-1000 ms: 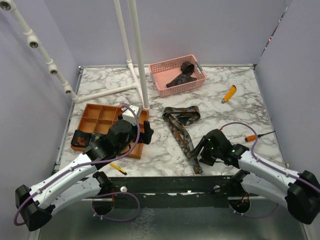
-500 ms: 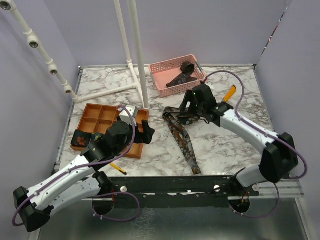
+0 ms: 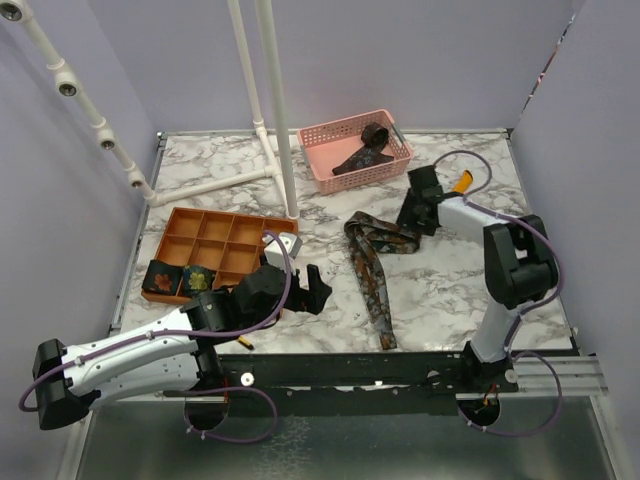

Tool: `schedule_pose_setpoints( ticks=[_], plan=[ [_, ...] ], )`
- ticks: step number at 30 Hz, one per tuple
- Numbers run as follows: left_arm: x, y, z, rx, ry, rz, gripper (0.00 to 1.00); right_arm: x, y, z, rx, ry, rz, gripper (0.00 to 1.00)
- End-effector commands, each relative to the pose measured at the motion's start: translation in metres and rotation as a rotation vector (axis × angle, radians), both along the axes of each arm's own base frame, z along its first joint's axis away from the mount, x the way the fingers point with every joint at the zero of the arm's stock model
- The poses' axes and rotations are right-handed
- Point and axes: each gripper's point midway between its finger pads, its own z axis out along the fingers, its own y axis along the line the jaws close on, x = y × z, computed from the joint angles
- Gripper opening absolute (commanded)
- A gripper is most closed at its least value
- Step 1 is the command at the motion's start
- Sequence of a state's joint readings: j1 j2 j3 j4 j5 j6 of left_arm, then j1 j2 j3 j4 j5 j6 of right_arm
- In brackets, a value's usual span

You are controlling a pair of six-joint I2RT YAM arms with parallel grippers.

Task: Roll the ties
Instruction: Flatten out the tie at the center of the board.

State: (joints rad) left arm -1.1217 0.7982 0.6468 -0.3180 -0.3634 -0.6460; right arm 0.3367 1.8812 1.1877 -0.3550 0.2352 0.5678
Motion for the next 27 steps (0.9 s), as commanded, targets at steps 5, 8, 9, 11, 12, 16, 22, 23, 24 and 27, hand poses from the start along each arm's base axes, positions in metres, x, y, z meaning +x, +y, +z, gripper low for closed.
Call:
schedule_pose_setpoints(
  ticks=[5,8,9,11,12,16,22,23,24,27],
  plan=[
    [0.006,-0.005,-0.016,0.047,-0.016,0.01,0.9,-0.066,-0.109,-0.005,0.109,0.035,-0.358,0.54],
    [0.008,-0.011,-0.02,0.062,-0.013,-0.003,0.9,-0.075,-0.126,0.016,0.117,-0.028,-0.424,0.55],
    [0.008,-0.013,-0.022,0.068,-0.01,-0.008,0.9,-0.075,-0.128,0.029,0.117,-0.067,-0.431,0.56],
    [0.006,-0.018,-0.028,0.088,0.002,-0.023,0.9,-0.074,-0.122,0.061,0.161,-0.169,-0.392,0.57],
    [0.006,-0.021,-0.03,0.097,0.006,-0.029,0.9,-0.073,-0.113,0.08,0.187,-0.227,-0.358,0.58],
    [-0.004,-0.038,-0.034,0.113,0.008,-0.063,0.9,-0.082,-0.057,0.133,0.217,-0.318,-0.13,0.63],
    [-0.034,-0.074,-0.046,0.1,0.006,-0.13,0.9,-0.109,-0.009,0.105,0.257,-0.206,0.049,0.63],
    [-0.041,-0.081,-0.049,0.111,-0.003,-0.142,0.9,-0.114,-0.008,0.098,0.267,-0.198,0.063,0.63],
    [-0.049,-0.088,-0.052,0.127,-0.017,-0.15,0.91,-0.119,-0.008,0.09,0.271,-0.183,0.066,0.62],
    [-0.067,-0.106,-0.065,0.2,-0.072,-0.162,0.99,-0.132,-0.009,0.069,0.271,-0.138,0.072,0.62]
  ],
)
